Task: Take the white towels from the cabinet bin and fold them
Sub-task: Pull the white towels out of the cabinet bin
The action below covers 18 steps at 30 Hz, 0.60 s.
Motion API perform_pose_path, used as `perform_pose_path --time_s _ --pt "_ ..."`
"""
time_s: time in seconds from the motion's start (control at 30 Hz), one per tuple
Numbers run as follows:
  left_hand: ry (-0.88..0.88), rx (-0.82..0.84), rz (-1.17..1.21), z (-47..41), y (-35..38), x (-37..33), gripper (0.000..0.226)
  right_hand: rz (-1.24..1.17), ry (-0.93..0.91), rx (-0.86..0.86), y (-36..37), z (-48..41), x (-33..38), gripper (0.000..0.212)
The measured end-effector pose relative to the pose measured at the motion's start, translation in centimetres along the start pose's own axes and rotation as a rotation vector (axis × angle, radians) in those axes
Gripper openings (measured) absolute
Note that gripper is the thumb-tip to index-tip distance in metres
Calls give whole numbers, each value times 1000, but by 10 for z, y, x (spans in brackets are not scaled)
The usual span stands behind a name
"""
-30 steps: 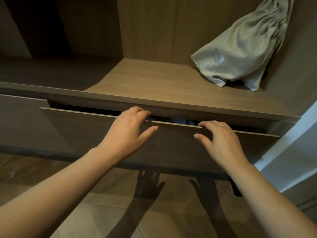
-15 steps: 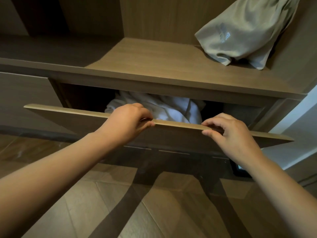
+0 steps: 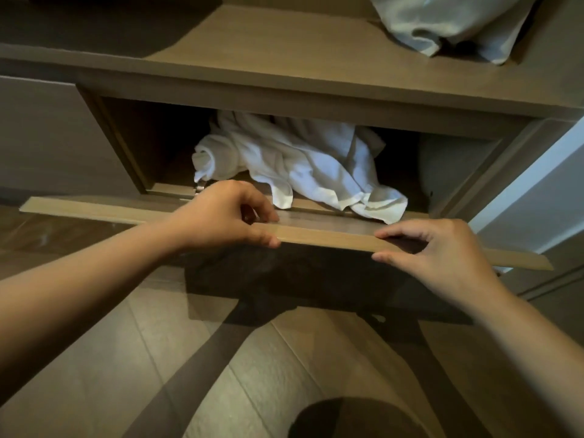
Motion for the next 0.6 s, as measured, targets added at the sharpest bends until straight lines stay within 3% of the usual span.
perform_pose_path --time_s 0.17,0.37,0.6 --pt "-54 260 -61 15 33 19 87 -32 11 123 30 22 -22 36" --pt "0 366 -119 30 71 39 82 55 65 221 65 34 -45 52" --pt "67 376 -296 34 108 59 95 128 -60 236 98 45 -66 60"
Point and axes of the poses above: each hand's wrist, its own z-axis away from the middle knuckle, its own y-axis out of the palm, x = y × z, the point moved 2 cm from there along -z, towards the middle knuckle, and after that the axes turned 7 degrees about y, right-handed, at the moved point
